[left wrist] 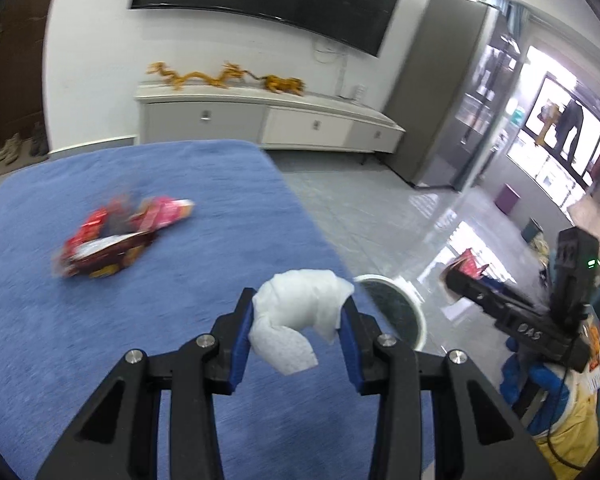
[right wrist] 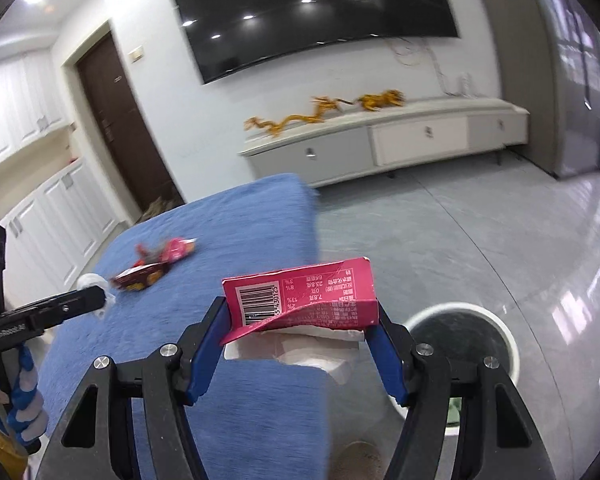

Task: Collect trash
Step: 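Carry the white tissue and pink bag over the trash bin, then open both grippers to drop the tissue and pink bag into the bin, then move both open grippers back to the remaining trash on the towel, then grasp the brown printed chip bag with the left gripper while the right gripper grasps the pink wrapper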

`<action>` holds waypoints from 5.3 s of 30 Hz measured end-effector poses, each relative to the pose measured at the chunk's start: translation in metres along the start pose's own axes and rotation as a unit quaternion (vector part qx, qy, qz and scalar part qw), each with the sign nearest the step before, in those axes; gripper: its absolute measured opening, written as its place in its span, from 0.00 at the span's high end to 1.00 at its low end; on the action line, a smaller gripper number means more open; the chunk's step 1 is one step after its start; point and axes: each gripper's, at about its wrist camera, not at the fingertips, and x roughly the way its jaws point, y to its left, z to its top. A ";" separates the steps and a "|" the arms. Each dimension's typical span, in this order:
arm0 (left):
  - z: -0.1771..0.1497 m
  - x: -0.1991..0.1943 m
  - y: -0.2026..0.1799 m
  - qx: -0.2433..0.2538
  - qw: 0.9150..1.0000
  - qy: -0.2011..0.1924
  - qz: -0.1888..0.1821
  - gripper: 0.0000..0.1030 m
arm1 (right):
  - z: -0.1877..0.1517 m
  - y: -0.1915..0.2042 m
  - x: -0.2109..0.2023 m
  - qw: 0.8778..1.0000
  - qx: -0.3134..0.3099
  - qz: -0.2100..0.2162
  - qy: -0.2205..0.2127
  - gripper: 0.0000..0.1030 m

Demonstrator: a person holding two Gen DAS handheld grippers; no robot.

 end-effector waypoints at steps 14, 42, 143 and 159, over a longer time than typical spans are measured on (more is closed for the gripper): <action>0.041 0.125 -0.118 0.074 0.993 0.068 -0.055 0.64 | -0.019 -0.143 0.033 0.989 0.140 -0.037 0.022 0.36; 0.043 0.217 -0.184 0.101 0.984 0.119 -0.082 0.45 | -0.060 -0.226 0.052 0.968 0.207 -0.120 0.070 0.27; 0.024 0.072 0.169 0.082 0.993 0.050 0.071 0.43 | 0.048 0.142 0.203 0.988 -0.085 0.088 0.098 0.27; 0.016 0.085 0.183 0.068 0.995 0.046 0.064 0.57 | 0.043 0.185 0.267 0.977 -0.107 0.125 0.138 0.51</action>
